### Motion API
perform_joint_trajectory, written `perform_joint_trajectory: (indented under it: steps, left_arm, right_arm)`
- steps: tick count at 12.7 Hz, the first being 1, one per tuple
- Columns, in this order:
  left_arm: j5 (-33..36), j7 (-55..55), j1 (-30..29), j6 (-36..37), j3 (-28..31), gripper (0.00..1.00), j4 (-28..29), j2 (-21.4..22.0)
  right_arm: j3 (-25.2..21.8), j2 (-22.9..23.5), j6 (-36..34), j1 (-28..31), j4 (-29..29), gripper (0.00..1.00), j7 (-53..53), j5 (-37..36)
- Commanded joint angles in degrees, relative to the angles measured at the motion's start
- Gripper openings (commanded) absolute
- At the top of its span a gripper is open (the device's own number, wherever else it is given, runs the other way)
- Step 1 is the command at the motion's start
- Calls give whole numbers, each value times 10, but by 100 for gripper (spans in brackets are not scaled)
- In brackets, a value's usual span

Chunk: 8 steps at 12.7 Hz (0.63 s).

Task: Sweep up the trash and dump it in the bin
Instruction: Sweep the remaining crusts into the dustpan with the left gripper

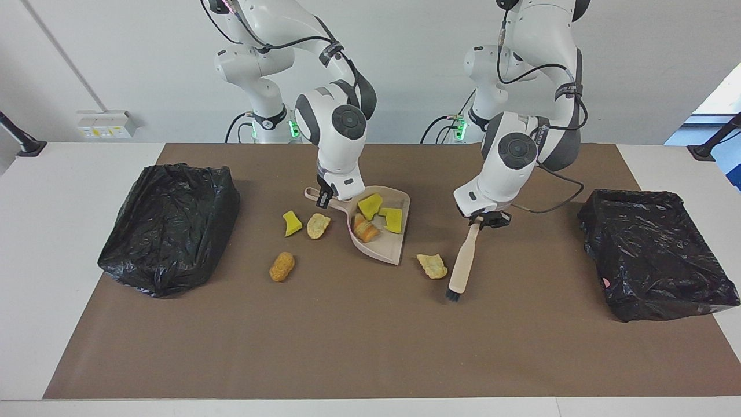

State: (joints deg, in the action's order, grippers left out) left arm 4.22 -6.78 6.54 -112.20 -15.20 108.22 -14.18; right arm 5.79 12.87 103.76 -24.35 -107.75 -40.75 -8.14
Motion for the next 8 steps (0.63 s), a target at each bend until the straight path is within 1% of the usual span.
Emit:
perform_joint_trajectory:
  steps: [1,3,4,7,8]
  left_arm:
    - [10,-14,11,6,1,0,0,0]
    - [7,-17,12,0,-4,0,39,19]
    - [4,-17,16,3,-5,0,44,22]
    - [-24,-7,50,7,-6,0,68,39]
    - [-32,0,65,7,-6,0,81,52]
  right_arm:
    - [4,5,-15,-2,15,0,18,-2]
    - [4,5,-13,-3,13,0,30,-2]
    - [4,5,-13,-3,13,0,36,-2]
    - [4,5,-10,-3,13,0,45,0]
    - [4,5,-10,-3,12,0,45,-1]
